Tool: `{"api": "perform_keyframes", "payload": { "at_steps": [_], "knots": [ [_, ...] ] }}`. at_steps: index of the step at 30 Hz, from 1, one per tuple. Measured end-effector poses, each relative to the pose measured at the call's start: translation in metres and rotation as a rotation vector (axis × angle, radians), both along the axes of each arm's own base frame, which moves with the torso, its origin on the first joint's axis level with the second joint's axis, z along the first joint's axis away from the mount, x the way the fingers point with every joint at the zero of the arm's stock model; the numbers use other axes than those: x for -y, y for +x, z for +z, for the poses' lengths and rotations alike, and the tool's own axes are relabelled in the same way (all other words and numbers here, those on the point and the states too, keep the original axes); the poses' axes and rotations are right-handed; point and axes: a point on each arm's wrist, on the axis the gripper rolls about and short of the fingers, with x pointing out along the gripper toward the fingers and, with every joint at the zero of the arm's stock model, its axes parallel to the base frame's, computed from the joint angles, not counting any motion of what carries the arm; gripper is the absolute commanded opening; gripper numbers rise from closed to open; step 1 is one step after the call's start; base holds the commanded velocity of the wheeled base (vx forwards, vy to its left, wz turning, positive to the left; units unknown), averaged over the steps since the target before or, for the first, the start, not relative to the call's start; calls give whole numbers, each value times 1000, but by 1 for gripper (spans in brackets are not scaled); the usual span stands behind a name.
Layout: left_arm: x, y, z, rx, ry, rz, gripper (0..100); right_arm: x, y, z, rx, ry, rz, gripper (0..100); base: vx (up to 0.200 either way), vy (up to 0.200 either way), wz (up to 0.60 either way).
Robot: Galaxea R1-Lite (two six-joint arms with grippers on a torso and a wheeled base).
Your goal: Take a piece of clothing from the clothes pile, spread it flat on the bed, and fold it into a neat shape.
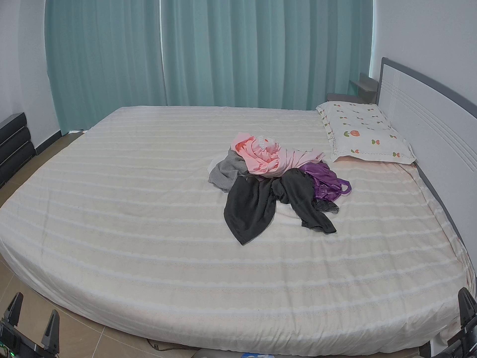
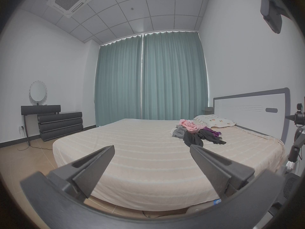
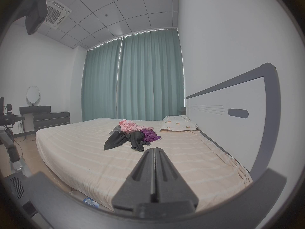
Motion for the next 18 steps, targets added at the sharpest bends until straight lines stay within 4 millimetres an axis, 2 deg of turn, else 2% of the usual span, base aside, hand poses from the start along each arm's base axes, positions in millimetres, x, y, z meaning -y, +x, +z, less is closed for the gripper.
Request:
{"api": "perform_keyframes", "payload": {
  "at_steps": [11, 14, 18],
  "knots": [
    [0, 0, 0, 0, 0, 0, 100, 0, 0, 1, 10, 4, 17, 0, 0, 0, 0],
    [0, 0, 0, 0, 0, 0, 100, 0, -3, 16, 51, 26, 29, 0, 0, 0, 0],
    [0, 0, 0, 0, 0, 0, 100, -1, -3, 47, 85, 48, 54, 0, 0, 0, 0]
  ]
}}
